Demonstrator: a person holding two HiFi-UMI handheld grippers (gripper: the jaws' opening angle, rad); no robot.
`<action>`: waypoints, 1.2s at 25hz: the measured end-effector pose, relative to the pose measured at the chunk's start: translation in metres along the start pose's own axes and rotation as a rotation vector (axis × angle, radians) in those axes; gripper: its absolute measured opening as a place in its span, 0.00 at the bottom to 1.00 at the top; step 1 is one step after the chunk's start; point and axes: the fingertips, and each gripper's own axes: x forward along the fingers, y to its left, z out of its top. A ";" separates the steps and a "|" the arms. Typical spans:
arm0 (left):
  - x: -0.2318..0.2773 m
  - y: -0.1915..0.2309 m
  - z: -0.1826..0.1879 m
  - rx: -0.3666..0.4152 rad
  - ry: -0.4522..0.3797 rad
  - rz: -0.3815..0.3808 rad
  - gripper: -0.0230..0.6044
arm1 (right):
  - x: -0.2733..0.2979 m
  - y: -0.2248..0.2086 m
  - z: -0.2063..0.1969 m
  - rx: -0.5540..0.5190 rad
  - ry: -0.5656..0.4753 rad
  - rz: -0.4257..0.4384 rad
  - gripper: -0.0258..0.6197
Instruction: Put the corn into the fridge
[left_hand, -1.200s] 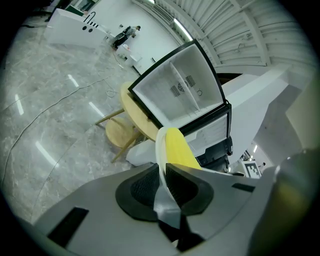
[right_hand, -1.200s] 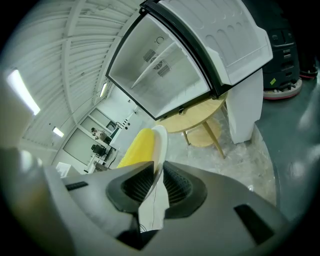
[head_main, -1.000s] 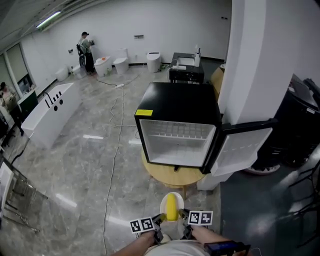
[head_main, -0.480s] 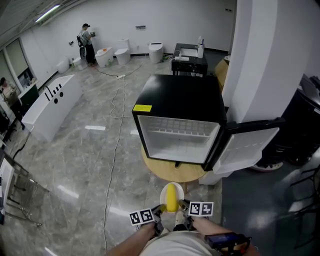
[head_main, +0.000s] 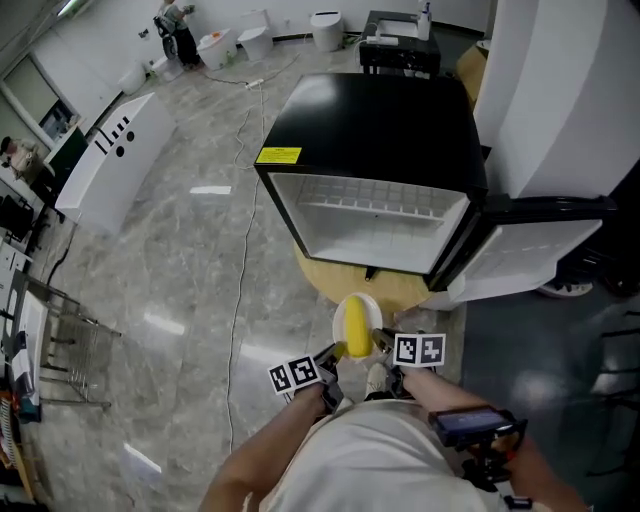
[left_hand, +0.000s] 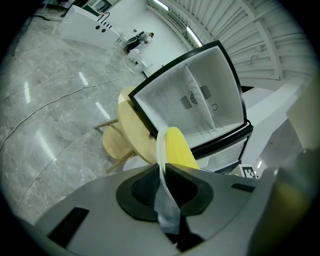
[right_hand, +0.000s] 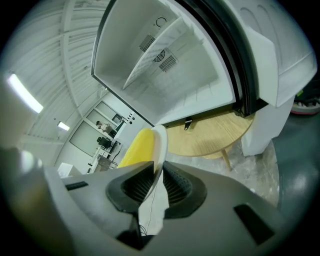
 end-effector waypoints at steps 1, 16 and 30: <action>0.003 0.000 0.004 0.000 -0.004 0.004 0.11 | 0.003 -0.002 0.004 0.001 0.005 0.006 0.13; 0.051 -0.007 0.041 -0.024 -0.049 0.039 0.11 | 0.030 -0.029 0.057 -0.009 0.064 0.045 0.13; 0.059 -0.007 0.053 -0.039 -0.072 0.058 0.11 | 0.041 -0.031 0.069 -0.003 0.075 0.072 0.13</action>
